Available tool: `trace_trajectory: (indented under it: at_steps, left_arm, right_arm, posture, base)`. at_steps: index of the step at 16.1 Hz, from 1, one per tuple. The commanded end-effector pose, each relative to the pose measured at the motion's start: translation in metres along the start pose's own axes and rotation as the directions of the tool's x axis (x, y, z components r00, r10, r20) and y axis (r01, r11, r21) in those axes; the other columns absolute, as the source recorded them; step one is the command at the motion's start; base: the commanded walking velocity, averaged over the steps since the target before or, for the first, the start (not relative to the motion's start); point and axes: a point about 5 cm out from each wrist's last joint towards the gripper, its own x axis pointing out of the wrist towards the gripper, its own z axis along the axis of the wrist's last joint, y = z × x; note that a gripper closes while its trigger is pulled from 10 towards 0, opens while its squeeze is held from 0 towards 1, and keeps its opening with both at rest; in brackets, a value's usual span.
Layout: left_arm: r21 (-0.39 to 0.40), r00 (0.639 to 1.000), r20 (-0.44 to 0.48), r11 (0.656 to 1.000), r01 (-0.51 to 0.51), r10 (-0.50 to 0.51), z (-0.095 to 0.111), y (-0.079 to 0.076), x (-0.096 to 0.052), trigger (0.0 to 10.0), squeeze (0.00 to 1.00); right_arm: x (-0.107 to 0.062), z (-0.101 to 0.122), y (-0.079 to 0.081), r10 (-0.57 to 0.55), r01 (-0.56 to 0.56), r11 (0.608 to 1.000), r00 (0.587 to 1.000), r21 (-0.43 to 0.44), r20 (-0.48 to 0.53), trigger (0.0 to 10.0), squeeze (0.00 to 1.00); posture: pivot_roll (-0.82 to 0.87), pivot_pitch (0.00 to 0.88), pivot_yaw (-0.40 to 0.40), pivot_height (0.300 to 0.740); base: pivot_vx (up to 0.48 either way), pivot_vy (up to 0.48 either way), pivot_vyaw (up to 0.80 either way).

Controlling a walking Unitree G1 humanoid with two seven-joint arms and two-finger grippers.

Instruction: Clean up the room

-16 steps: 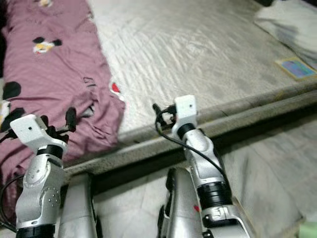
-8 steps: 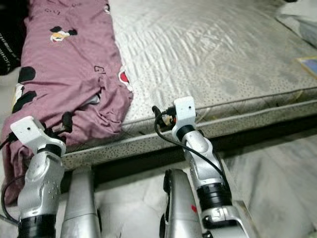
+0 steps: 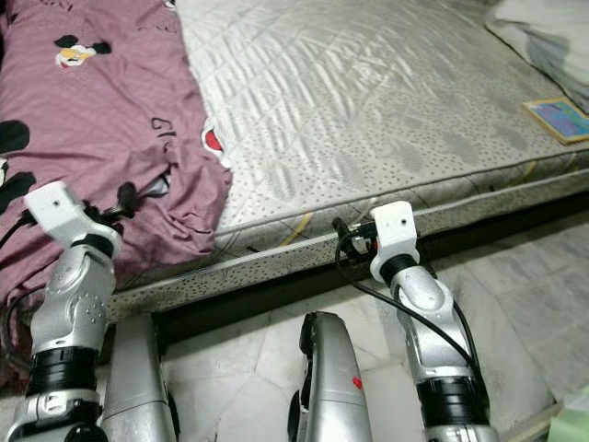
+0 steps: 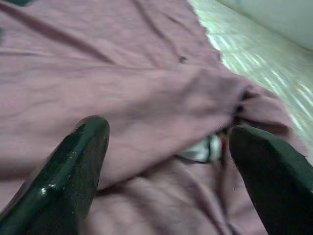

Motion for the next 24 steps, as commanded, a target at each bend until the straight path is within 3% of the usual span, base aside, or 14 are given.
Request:
trace_trajectory:
  at_steps: [1,5,8,11,15,16,20,24]
  left_arm:
    - [0.015,0.998,-0.026,0.998,0.056,-0.055,-0.005,-0.012,0.006,10.0,0.0]
    - [0.008,0.996,-0.062,0.998,0.062,-0.062,-0.01,-0.019,0.017,10.0,0.0]
    - [0.064,0.984,-0.179,0.998,0.018,-0.006,-0.025,-0.004,0.027,10.0,0.0]
    - [0.081,0.982,-0.186,0.997,-0.002,0.017,-0.026,-0.003,0.031,10.0,0.0]
    - [0.046,0.99,-0.138,0.999,-0.024,0.03,-0.024,0.002,0.031,10.0,0.0]
    - [0.031,0.993,-0.117,1.0,0.004,0.0,-0.019,0.004,0.035,0.0,0.0]
    - [0.064,0.996,-0.086,0.997,0.034,-0.028,-0.007,0.002,0.044,0.0,0.0]
    - [0.077,0.993,-0.114,0.997,-0.01,0.019,-0.009,0.014,0.047,0.0,0.0]
  right_arm:
    - [-0.007,0.002,-0.003,-0.034,0.034,0.999,0.999,0.028,-0.001,10.0,0.0]
    - [-0.018,0.001,0.001,-0.003,0.003,1.0,1.0,-0.002,-0.013,10.0,0.0]
    - [-0.024,0.005,-0.007,-0.024,0.023,1.0,0.999,-0.017,-0.025,10.0,0.0]
    - [-0.027,0.005,-0.011,-0.034,0.033,0.999,0.999,-0.025,-0.032,10.0,0.0]
    - [-0.023,0.005,-0.004,-0.028,0.027,0.999,0.999,-0.022,-0.037,10.0,0.0]
    - [-0.023,0.005,-0.003,-0.026,0.024,0.999,0.999,-0.028,-0.039,10.0,0.0]
    - [-0.015,0.006,-0.004,-0.047,0.046,0.998,0.998,-0.034,-0.029,10.0,0.0]
    - [-0.01,0.008,-0.001,-0.064,0.064,0.998,0.998,-0.028,-0.014,10.0,0.0]
  posture:
    - [-0.1,0.177,-0.097,0.499]
    - [-0.12,0.187,-0.101,0.499]
    - [-0.15,0.192,-0.104,0.499]
    - [-0.16,0.189,-0.097,0.499]
    - [-0.15,0.181,-0.102,0.499]
    - [-0.15,0.178,-0.102,0.499]
    - [-0.14,0.164,-0.091,0.499]
    - [-0.13,0.143,-0.076,0.499]
  base:
    - [0.0,0.0,-0.8]
    - [0.0,0.0,-0.37]
    - [0.0,0.0,0.0]
    - [0.0,0.0,0.0]
    - [0.0,0.0,0.0]
    - [0.0,0.0,0.0]
    - [0.0,0.0,0.0]
    - [0.0,0.0,0.0]
